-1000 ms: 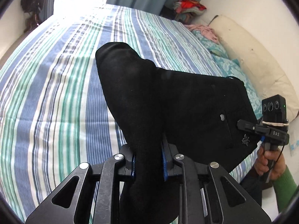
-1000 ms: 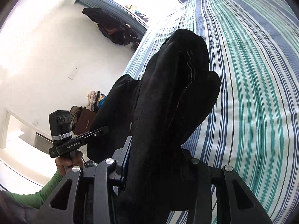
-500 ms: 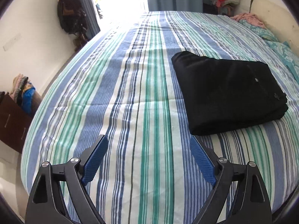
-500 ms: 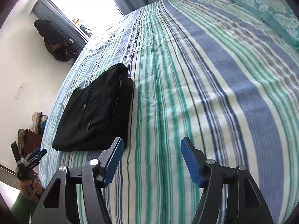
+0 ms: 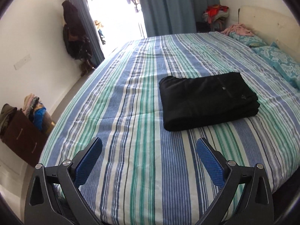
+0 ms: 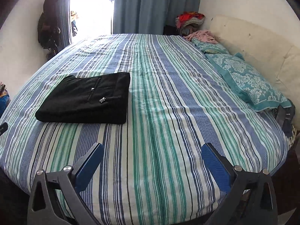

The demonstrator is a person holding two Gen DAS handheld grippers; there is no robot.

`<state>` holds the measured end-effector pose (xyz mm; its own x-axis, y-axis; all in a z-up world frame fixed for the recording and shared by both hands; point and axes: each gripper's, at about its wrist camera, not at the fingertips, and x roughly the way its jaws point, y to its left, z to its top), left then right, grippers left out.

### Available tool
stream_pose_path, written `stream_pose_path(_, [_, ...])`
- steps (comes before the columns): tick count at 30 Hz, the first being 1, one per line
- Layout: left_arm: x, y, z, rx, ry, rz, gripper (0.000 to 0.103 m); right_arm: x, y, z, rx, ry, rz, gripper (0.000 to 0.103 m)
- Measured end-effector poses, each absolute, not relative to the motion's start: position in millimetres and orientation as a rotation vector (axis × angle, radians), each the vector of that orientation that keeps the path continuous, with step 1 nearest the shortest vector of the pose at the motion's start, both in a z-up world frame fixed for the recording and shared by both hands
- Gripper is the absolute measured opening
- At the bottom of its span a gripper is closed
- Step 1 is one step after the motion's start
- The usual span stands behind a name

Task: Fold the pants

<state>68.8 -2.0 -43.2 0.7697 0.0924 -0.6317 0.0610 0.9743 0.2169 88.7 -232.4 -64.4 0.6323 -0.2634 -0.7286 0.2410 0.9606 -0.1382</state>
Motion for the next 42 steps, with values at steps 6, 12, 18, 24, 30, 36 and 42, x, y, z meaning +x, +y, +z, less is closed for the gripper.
stream_pose_path(6, [48.9, -4.0, 16.8, 0.174, 0.582, 0.027, 0.102, 79.4, -196.9, -8.4, -0.040, 0.722, -0.230, 0.103])
stream_pose_path(12, [36.1, 6.7, 11.5, 0.114, 0.691, 0.003, 0.102, 69.8, -180.9, 10.1, -0.007, 0.722, -0.249, 0.103])
stream_pose_path(18, [16.4, 4.0, -2.5, 0.133, 0.790, -0.015, 0.102, 39.1, -162.1, -16.0, -0.008, 0.774, -0.235, 0.103])
stream_pose_path(24, [-2.5, -9.4, -2.0, 0.157, 0.823, -0.025, 0.102, 17.9, -153.1, -7.1, -0.040, 0.793, -0.234, 0.103])
stream_pose_path(30, [-4.8, -11.3, -0.1, 0.146, 0.820, 0.002, 0.102, 24.6, -157.9, 3.8, -0.015, 0.790, -0.245, 0.103])
stream_pose_path(36, [-1.9, -10.4, -4.5, 0.145, 0.829, 0.008, 0.102, 29.5, -154.4, -1.2, -0.020, 0.809, -0.242, 0.103])
stream_pose_path(42, [-0.1, -9.4, -9.3, 0.136, 0.844, 0.002, 0.102, 29.1, -153.2, -6.8, -0.023, 0.828, -0.242, 0.103])
